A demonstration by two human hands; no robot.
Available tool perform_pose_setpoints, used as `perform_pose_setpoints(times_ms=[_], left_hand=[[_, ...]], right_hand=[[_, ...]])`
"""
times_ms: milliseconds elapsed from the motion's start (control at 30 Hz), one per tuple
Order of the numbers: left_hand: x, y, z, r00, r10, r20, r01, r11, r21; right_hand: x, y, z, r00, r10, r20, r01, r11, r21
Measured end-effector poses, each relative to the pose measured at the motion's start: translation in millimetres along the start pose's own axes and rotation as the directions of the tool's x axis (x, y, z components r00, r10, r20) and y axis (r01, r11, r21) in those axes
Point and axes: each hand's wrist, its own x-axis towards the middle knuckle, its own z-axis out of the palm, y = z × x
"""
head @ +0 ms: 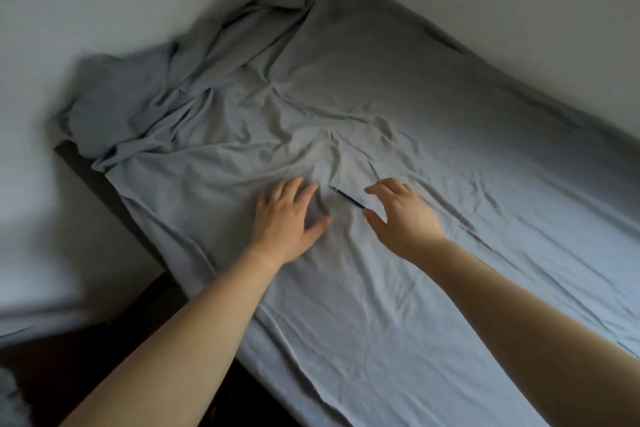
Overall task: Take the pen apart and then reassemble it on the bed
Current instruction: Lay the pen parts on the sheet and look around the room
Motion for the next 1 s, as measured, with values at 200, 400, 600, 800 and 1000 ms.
perform_pose_setpoints(times_ms=[200, 400, 600, 800, 1000], left_hand=[[7.7, -10.6, 28.2, 0.987, 0.000, -0.160, 0.001, 1.000, 0.004], [10.6, -11.6, 30.9, 0.982, -0.015, -0.189, 0.006, 0.999, -0.046], [10.4, -11.6, 33.1, 0.982, -0.025, -0.187, 0.015, 0.998, -0.058], [10.4, -11.7, 34.1, 0.983, -0.010, -0.186, 0.003, 0.999, -0.036], [2.5, -8.7, 21.4, 0.998, 0.020, -0.057, -0.020, 1.000, 0.002]], right_hand=[[36.3, 4.9, 37.1, 1.000, 0.013, -0.009, -0.013, 0.998, 0.063], [62.5, 0.7, 28.4, 0.979, 0.055, -0.197, -0.026, 0.989, 0.146], [70.3, -2.0, 32.6, 0.991, 0.068, -0.117, -0.058, 0.995, 0.083], [63.8, -1.9, 28.6, 0.989, 0.085, -0.122, -0.071, 0.990, 0.119], [29.2, -0.6, 16.1, 0.984, 0.090, -0.153, -0.066, 0.985, 0.158]])
